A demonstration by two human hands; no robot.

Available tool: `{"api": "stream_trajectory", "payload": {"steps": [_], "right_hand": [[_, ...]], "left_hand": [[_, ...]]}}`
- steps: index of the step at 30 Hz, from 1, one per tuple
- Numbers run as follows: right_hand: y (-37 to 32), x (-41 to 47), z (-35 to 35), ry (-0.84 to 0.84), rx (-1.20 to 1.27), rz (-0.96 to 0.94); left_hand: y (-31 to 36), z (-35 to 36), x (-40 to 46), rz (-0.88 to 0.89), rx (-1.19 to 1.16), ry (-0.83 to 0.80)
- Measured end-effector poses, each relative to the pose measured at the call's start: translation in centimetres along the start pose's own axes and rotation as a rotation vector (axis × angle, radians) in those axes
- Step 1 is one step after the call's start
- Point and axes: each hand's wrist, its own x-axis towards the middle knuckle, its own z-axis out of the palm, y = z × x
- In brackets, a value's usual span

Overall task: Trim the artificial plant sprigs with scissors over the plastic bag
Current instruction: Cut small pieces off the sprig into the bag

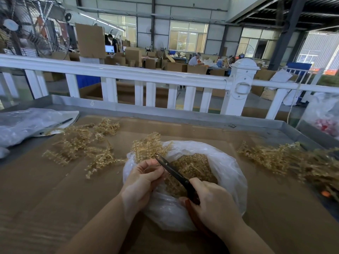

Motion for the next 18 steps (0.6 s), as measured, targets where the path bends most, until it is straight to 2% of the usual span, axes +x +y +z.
{"api": "stream_trajectory", "payload": {"steps": [4,9,18], "right_hand": [[0.05,0.03,-0.05,0.034,-0.058,-0.007],[0.25,-0.02,0.08,0.012,0.005,-0.01],[-0.21,0.17,-0.3,0.137,0.11,0.096]], "left_hand": [[0.07,-0.11,0.04,-0.019,0.005,0.012],[0.01,-0.08,0.21,-0.029,-0.002,0.046],[0.21,0.24,0.56,-0.082,-0.059,0.09]]}}
